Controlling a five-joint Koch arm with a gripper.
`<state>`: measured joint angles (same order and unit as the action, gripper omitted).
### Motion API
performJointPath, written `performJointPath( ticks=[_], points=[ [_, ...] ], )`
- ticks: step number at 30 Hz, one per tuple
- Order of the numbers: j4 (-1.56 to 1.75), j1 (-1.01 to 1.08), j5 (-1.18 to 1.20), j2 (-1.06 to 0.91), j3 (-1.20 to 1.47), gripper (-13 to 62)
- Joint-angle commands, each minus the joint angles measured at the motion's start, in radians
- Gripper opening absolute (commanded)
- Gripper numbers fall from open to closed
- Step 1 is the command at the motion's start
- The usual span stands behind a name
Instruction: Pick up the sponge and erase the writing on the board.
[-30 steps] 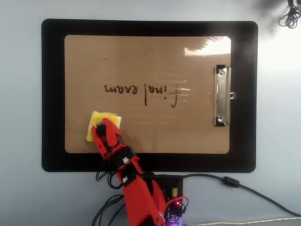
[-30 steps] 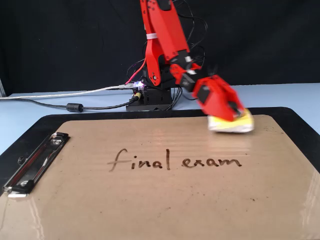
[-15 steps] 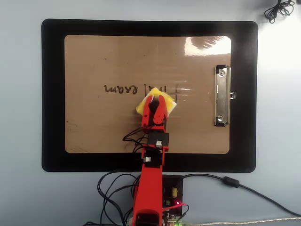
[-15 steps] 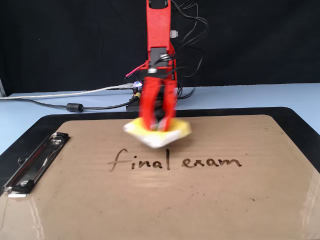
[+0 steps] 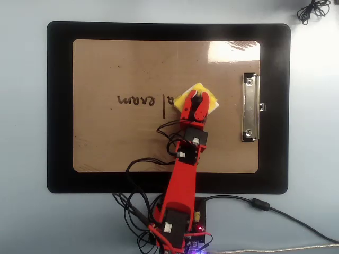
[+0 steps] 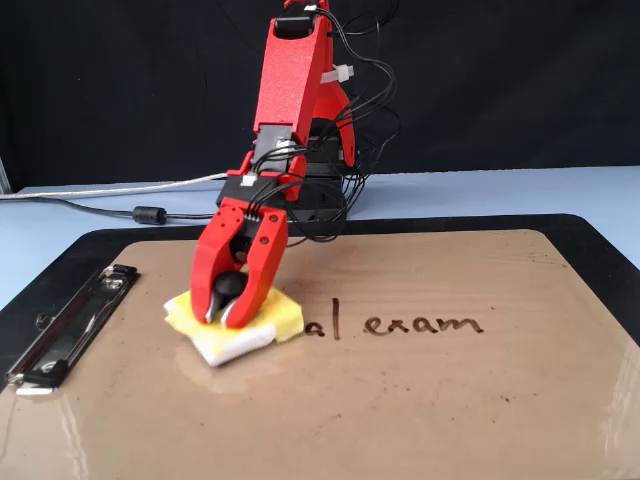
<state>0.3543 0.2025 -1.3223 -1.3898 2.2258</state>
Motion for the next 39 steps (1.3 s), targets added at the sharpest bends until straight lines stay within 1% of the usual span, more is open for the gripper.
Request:
performJointPath(
  ticks=[1, 4, 5, 6, 10, 12, 14, 18, 20, 21, 23, 26, 28, 30, 34, 35, 36, 39],
  points=[
    [0.008, 0.011, -0.002, -0.155, 0.155, -7.8],
    [0.011, 0.009, -0.002, -0.313, 0.35, -7.8],
    [0.015, 0.008, -0.003, -0.307, 0.356, -7.8],
    [0.018, 0.006, -0.006, -0.275, 0.319, -7.8],
    [0.038, 0.015, -0.011, 0.061, -0.002, -7.8],
    [0.058, 0.021, -0.012, 0.103, -0.086, -7.8],
    [0.063, 0.026, -0.012, 0.078, -0.023, -7.8],
    [0.072, 0.046, -0.011, -0.183, 0.276, -7.8],
    [0.072, 0.049, -0.012, -0.258, 0.377, -7.8],
    [0.072, 0.051, -0.012, -0.256, 0.379, -7.8],
    [0.072, 0.055, -0.014, -0.196, 0.299, -7.8],
    [0.072, 0.06, -0.014, 0.021, 0.072, -7.8],
    [0.072, 0.087, -0.012, 0.092, -0.038, -7.8],
    [0.071, 0.118, -0.012, 0.067, 0.011, -7.8],
    [0.072, 0.143, -0.006, -0.218, 0.328, -7.8],
    [0.074, 0.143, -0.008, -0.252, 0.376, -7.9],
    [0.077, 0.141, -0.009, -0.256, 0.385, -7.8],
    [0.077, 0.137, -0.014, -0.141, 0.224, -7.9]
  ],
)
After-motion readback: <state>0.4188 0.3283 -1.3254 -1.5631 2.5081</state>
